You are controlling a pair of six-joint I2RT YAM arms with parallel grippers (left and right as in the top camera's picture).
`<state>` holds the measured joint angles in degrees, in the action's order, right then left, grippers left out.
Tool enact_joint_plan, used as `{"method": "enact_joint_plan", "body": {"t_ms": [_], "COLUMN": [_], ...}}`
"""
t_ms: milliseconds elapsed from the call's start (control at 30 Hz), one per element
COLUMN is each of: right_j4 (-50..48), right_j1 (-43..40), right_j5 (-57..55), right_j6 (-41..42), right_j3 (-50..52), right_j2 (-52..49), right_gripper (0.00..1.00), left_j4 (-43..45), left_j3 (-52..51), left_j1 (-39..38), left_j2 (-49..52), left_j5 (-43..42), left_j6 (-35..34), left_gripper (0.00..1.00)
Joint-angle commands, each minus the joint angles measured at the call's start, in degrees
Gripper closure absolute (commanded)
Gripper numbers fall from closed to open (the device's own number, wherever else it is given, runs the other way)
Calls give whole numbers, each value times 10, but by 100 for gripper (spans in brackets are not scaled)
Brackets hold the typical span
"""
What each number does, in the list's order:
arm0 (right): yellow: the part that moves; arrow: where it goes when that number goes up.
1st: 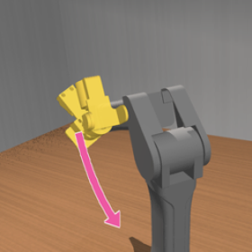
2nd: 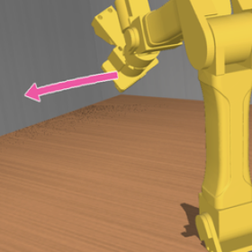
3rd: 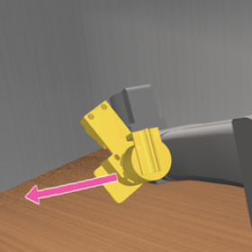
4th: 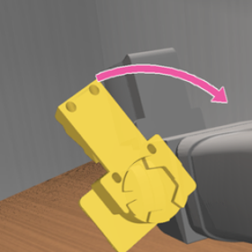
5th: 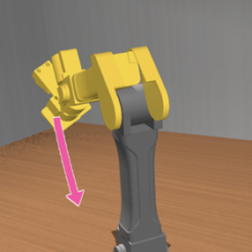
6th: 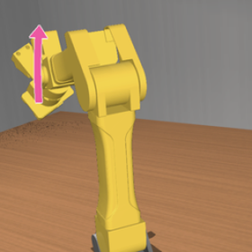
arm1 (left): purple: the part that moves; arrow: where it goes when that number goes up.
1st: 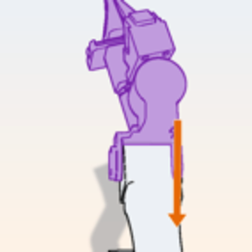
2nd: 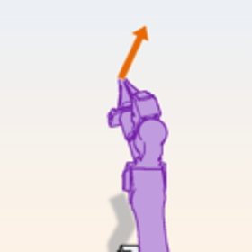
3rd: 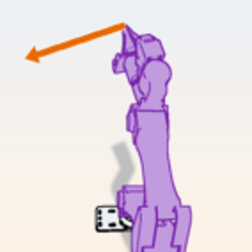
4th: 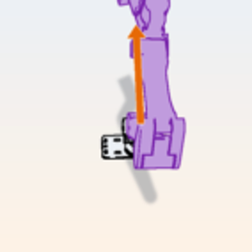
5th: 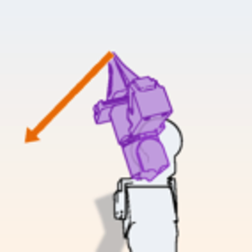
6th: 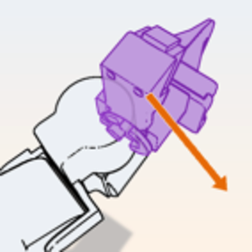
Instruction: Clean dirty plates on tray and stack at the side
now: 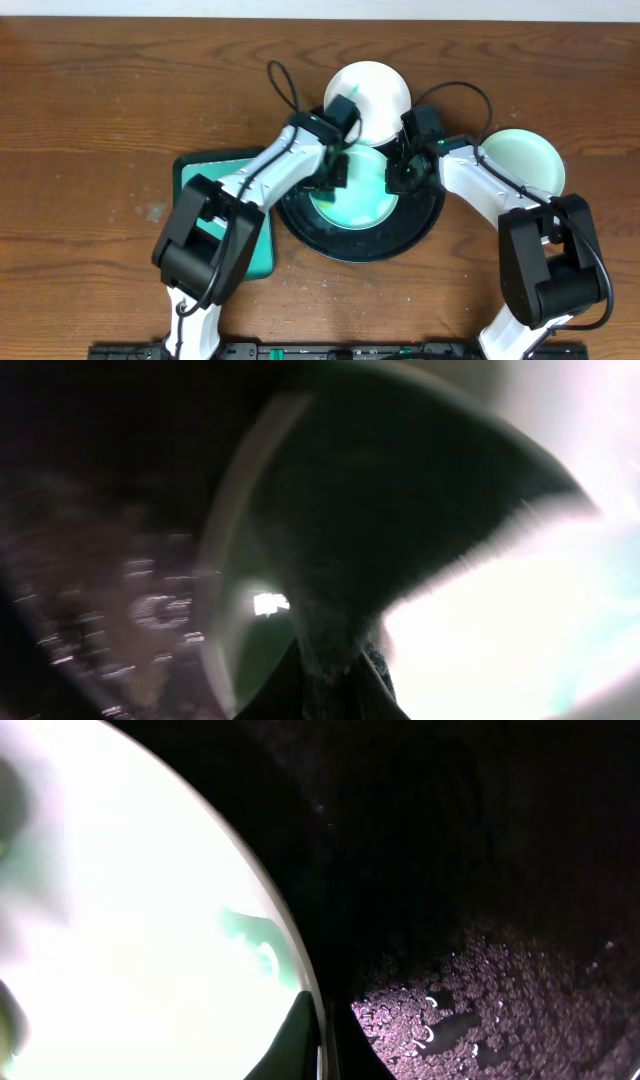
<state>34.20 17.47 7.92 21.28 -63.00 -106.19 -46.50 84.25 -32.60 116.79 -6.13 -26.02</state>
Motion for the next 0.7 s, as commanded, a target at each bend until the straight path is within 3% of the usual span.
{"method": "enact_joint_plan", "body": {"t_ms": [0,67,300,667], "right_j4": [9,9,10,12], "right_j1": [-9,-9,-9,-9], "right_j5": [-59,-59,-59,-59], "right_j6": [-1,-1,-1,-1], "right_j3": [4,4,4,4], "right_j2": [-2,-2,-2,-2], "right_gripper": [99,99,99,99], "left_j4": [5,21,126,122], "left_j3": [-11,-15,-16,-15], "left_j1": [16,12,-25,-51], "left_j2": [-5,5,57,57], "left_j5": [52,17,-272,-309], "left_j6": [-31,-43,-43,-31], "left_gripper": [93,93,93,93]}}
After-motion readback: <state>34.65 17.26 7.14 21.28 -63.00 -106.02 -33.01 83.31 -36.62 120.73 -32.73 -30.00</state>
